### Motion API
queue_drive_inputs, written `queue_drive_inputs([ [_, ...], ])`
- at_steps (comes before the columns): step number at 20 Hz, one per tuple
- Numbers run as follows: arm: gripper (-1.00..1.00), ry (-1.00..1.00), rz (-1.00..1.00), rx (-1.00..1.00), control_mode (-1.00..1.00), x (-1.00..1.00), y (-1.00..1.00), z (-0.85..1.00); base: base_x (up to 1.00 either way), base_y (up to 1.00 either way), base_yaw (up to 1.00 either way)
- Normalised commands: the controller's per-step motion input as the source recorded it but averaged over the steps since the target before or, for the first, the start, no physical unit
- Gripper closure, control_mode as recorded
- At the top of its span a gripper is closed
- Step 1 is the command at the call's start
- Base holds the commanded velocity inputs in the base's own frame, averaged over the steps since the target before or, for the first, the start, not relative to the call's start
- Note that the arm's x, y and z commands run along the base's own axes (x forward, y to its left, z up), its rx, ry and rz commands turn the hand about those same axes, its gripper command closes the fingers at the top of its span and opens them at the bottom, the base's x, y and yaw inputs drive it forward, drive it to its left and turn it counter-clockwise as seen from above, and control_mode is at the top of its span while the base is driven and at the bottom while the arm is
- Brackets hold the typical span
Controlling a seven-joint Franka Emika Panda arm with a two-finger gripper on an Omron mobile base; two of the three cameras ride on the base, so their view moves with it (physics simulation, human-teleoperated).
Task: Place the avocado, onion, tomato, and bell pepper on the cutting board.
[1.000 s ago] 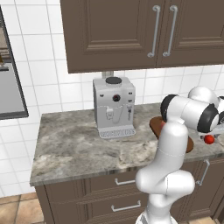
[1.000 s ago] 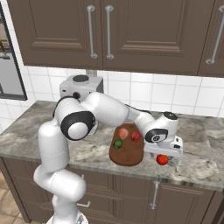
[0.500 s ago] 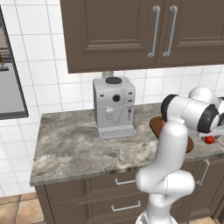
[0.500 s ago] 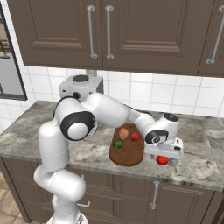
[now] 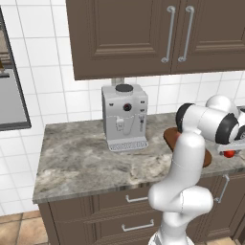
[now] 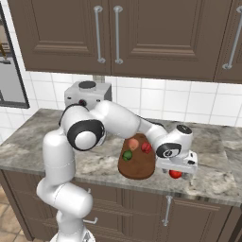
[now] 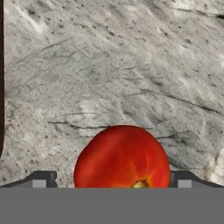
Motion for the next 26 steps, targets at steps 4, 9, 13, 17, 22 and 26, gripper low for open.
queue_drive_inputs([
  [4, 1.0, 0.0, 0.0, 0.0, -1.0, 0.0, 0.0, 0.0, 0.0, 0.0, 0.0],
  [9, 1.0, 0.0, 0.0, 0.0, -1.0, 0.0, 0.0, 0.0, 0.0, 0.0, 0.0],
  [13, 1.0, 0.0, 0.0, 0.0, -1.0, 0.0, 0.0, 0.0, 0.0, 0.0, 0.0],
  [17, 1.0, -0.05, 0.0, 0.0, -1.0, -0.29, 0.1, 0.18, 0.0, 0.0, 0.0],
  [22, 1.0, -0.09, 0.0, 0.0, -1.0, -0.17, 0.29, 0.53, 0.0, 0.0, 0.0],
  [26, 1.0, -0.03, 0.0, 0.0, -1.0, -0.01, 0.41, 0.43, 0.0, 0.0, 0.0],
])
